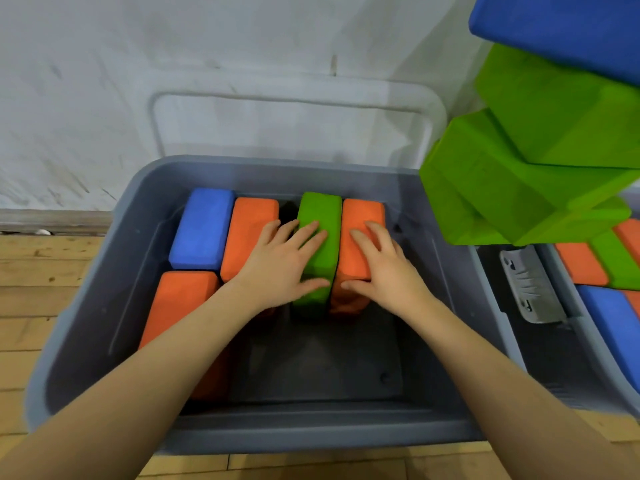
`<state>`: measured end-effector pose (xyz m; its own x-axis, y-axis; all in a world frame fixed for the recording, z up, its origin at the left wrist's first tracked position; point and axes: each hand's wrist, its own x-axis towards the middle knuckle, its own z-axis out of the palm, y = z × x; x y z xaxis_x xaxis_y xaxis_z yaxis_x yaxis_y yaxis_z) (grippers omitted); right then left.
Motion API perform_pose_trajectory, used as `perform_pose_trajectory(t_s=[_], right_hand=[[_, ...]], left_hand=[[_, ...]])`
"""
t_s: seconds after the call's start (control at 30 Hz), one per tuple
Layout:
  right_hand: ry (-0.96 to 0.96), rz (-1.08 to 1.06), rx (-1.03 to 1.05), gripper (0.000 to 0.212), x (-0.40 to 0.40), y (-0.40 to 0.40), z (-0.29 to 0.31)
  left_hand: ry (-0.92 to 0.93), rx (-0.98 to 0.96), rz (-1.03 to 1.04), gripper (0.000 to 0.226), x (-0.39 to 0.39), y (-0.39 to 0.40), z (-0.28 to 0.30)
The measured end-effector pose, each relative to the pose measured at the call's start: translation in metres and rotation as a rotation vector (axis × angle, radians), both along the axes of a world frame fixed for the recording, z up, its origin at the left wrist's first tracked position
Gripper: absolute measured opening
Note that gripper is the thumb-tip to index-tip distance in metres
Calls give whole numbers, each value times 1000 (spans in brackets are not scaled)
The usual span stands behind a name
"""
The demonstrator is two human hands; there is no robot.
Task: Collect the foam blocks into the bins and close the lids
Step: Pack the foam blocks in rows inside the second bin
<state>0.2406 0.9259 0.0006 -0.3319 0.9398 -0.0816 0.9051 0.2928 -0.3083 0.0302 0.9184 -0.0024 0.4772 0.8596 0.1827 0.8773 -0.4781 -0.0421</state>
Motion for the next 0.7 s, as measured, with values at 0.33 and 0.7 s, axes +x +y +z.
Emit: perform_pose_trajectory(t_s=[0.33, 0.7], right_hand=[[156, 22, 10, 96, -8, -8, -17], [223, 91, 50, 91, -28, 0, -15]], left_hand=[[142, -166, 90, 108, 10, -1, 3], [101, -32, 95, 103, -16, -9, -3]])
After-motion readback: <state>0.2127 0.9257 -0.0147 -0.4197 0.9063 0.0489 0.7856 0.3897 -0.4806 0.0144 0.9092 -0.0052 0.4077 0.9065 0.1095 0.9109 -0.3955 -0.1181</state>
